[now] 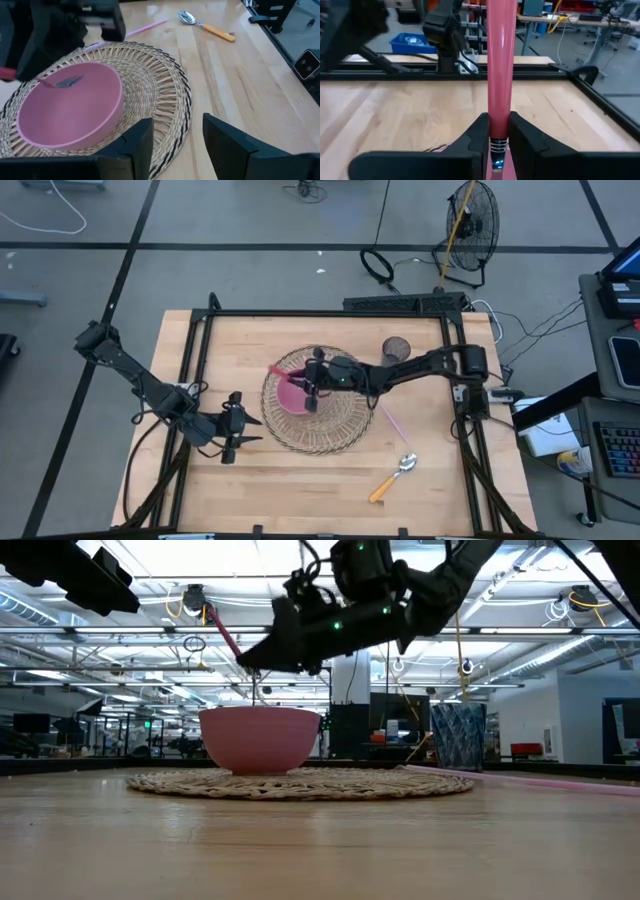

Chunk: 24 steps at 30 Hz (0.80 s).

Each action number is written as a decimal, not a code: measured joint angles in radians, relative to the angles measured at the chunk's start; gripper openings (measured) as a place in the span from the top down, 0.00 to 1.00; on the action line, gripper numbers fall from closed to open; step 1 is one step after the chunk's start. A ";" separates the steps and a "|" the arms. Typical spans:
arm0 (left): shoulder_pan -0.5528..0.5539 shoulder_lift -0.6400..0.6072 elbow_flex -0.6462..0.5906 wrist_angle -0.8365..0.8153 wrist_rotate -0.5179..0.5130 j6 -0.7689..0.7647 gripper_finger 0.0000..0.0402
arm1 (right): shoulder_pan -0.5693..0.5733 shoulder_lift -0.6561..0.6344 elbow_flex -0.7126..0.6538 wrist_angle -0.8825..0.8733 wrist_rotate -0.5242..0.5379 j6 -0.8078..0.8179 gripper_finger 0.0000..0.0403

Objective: Pick & Place Utensil
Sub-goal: Put the pink fork into the pink bowl

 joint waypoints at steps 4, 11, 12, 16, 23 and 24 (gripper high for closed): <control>0.000 0.000 0.000 0.000 0.000 0.002 0.58 | -0.006 0.019 -0.001 -0.025 0.004 0.003 0.88; 0.001 0.000 0.000 0.000 0.000 0.006 0.58 | -0.020 0.017 -0.001 -0.070 0.001 0.022 0.88; 0.001 0.000 0.000 0.000 0.000 0.006 0.58 | -0.022 0.017 -0.001 -0.079 0.001 0.022 0.88; 0.001 0.000 0.000 0.000 0.000 0.006 0.58 | -0.021 0.017 0.000 -0.118 -0.001 0.022 0.88; 0.001 0.000 0.000 0.000 0.000 0.002 0.58 | -0.021 0.017 0.000 -0.134 -0.003 0.018 0.88; 0.001 0.000 0.000 0.000 0.000 0.002 0.58 | -0.020 0.017 0.000 -0.132 -0.003 0.014 0.88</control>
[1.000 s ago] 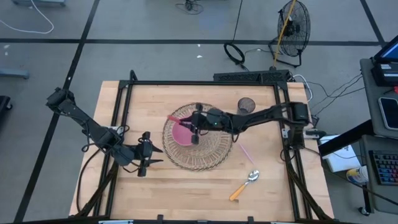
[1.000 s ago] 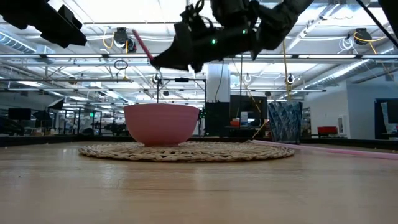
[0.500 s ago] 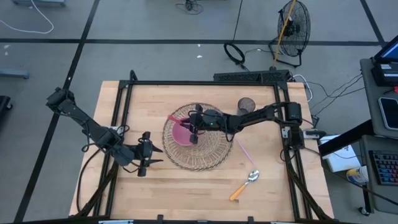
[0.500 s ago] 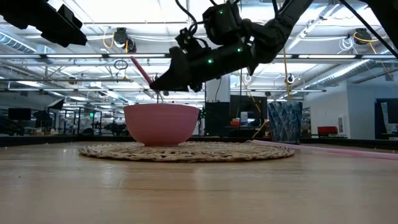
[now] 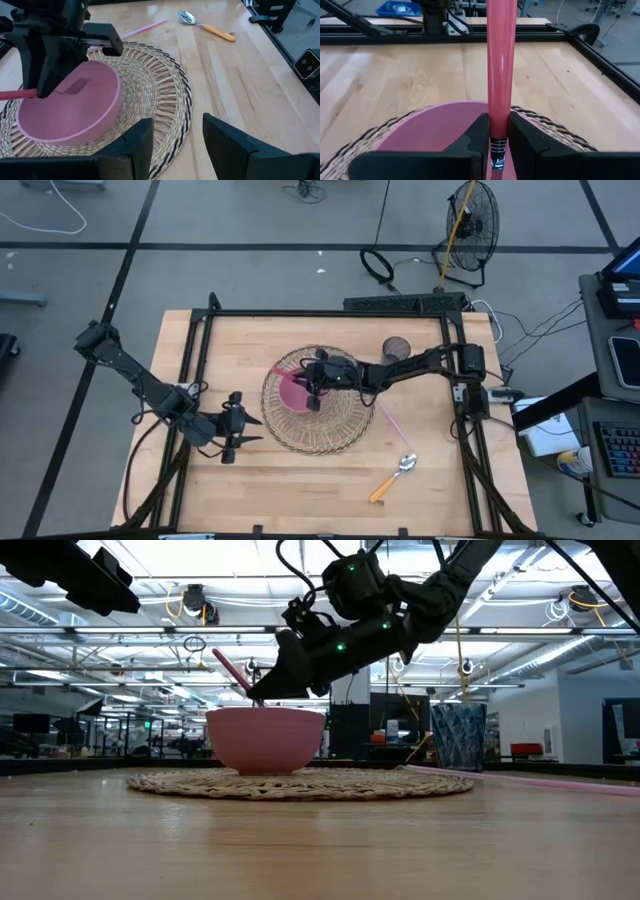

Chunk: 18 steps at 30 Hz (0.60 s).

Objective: Pick & Place Utensil
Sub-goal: Put the pink fork into the pink bowl, then put the yellow spoon into the pink bowl

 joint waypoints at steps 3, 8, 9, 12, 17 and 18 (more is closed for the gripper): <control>0.000 0.000 0.000 0.000 0.000 0.000 0.58 | 0.000 0.000 0.000 0.007 -0.003 -0.009 0.88; 0.000 0.000 0.000 0.000 0.000 0.000 0.58 | 0.000 0.000 0.000 0.007 -0.052 -0.017 0.84; 0.000 0.000 0.000 0.000 0.000 0.000 0.58 | 0.001 0.000 0.000 0.007 -0.052 -0.017 0.82; 0.000 0.000 0.000 0.000 0.000 0.000 0.58 | 0.001 0.000 0.000 0.007 -0.051 -0.017 0.78; 0.000 0.000 0.000 0.000 0.000 0.000 0.58 | 0.001 0.000 0.000 0.007 -0.051 -0.019 0.75; 0.000 0.000 0.000 0.000 0.000 -0.001 0.58 | 0.001 0.000 0.000 0.007 -0.051 -0.019 0.75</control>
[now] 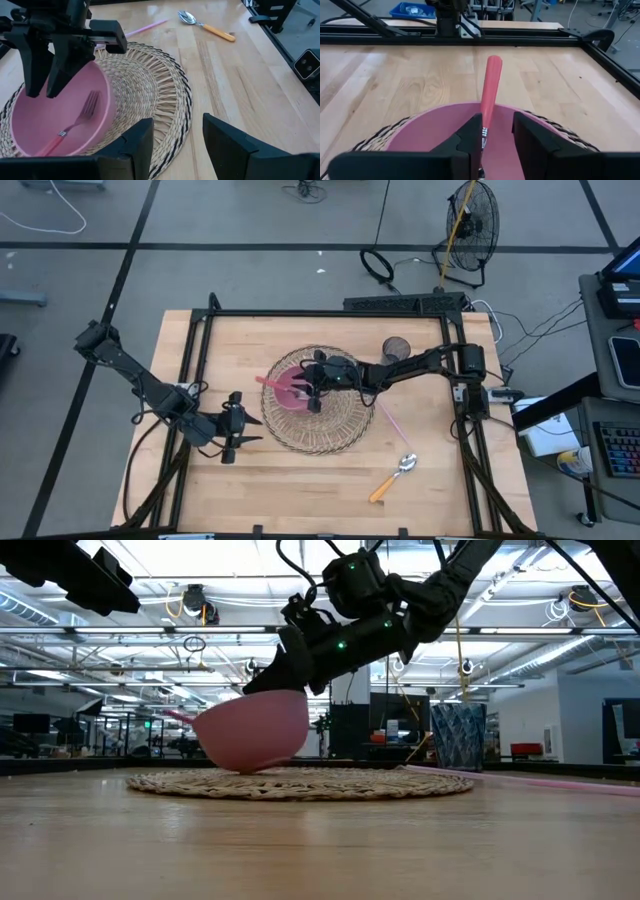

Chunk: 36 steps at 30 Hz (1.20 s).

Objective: Pick & Place Utensil
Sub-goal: Put the yellow spoon into the pink bowl

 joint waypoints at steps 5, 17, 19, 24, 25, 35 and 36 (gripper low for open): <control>0.000 0.000 0.000 0.000 0.000 -0.001 0.58 | 0.000 0.000 0.000 0.000 0.000 0.000 0.76; 0.000 0.000 0.000 0.000 0.000 -0.007 0.58 | 0.000 0.000 0.000 0.000 0.000 0.000 0.77; 0.000 0.000 0.000 0.000 0.000 -0.007 0.58 | 0.000 0.000 0.000 0.000 0.000 0.000 0.76; 0.000 0.000 0.000 0.000 0.001 -0.006 0.58 | 0.000 0.000 0.000 0.000 0.000 0.000 0.77; 0.000 0.000 0.000 0.000 0.001 -0.006 0.58 | 0.000 0.000 0.000 0.000 0.000 0.000 0.77; 0.000 0.000 0.000 0.000 0.002 -0.015 0.58 | 0.003 0.000 0.000 -0.009 -0.029 -0.029 0.75; 0.000 0.000 0.000 0.000 0.003 -0.019 0.58 | 0.006 0.000 0.000 -0.015 -0.046 -0.030 0.75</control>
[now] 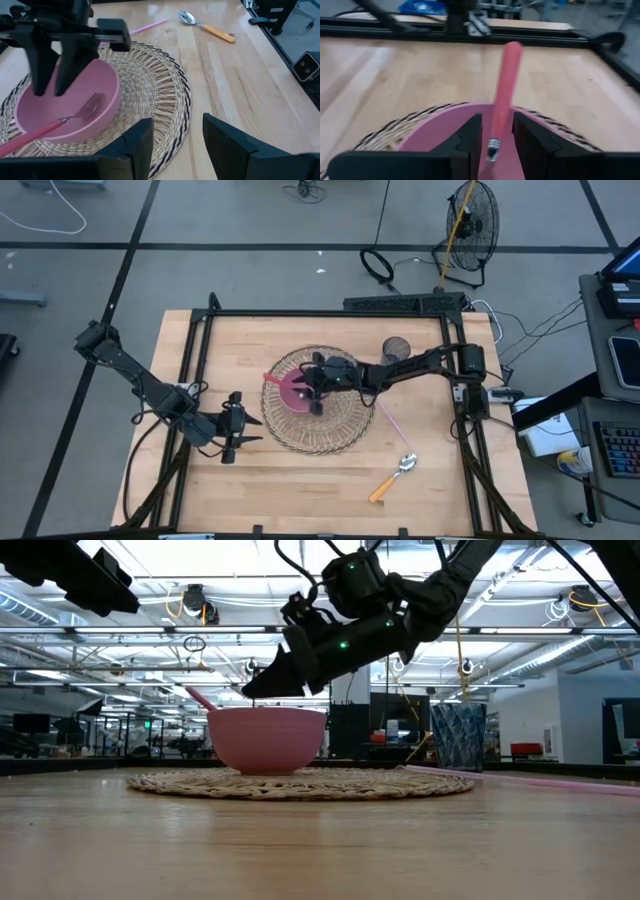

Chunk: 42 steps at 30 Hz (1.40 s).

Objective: Pick & Place Utensil
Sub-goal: Put the yellow spoon into the pink bowl

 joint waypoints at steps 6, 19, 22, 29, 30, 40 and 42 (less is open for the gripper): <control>0.000 0.000 0.000 -0.008 0.000 -0.007 0.58 | 0.023 -0.054 0.000 -0.121 -0.032 -0.054 0.75; 0.000 0.000 0.000 -0.006 0.000 -0.009 0.58 | 0.061 -0.289 -0.001 -0.481 -0.030 -0.097 0.75; 0.000 0.000 0.000 -0.006 0.000 -0.010 0.58 | 0.077 -0.323 0.000 -0.561 -0.029 -0.097 0.75; 0.000 0.000 0.001 0.002 0.000 -0.010 0.58 | 0.140 -0.388 -0.001 -0.736 -0.030 -0.090 0.75; 0.000 0.000 0.001 0.002 0.000 -0.011 0.58 | 0.153 -0.397 -0.001 -0.763 -0.030 -0.087 0.75; 0.000 0.000 0.001 0.002 -0.008 -0.013 0.58 | 0.298 -0.465 -0.075 -0.888 -0.031 -0.007 0.75; 0.000 0.000 0.001 0.006 -0.009 -0.016 0.58 | 0.330 -0.483 -0.110 -0.895 -0.031 0.014 0.75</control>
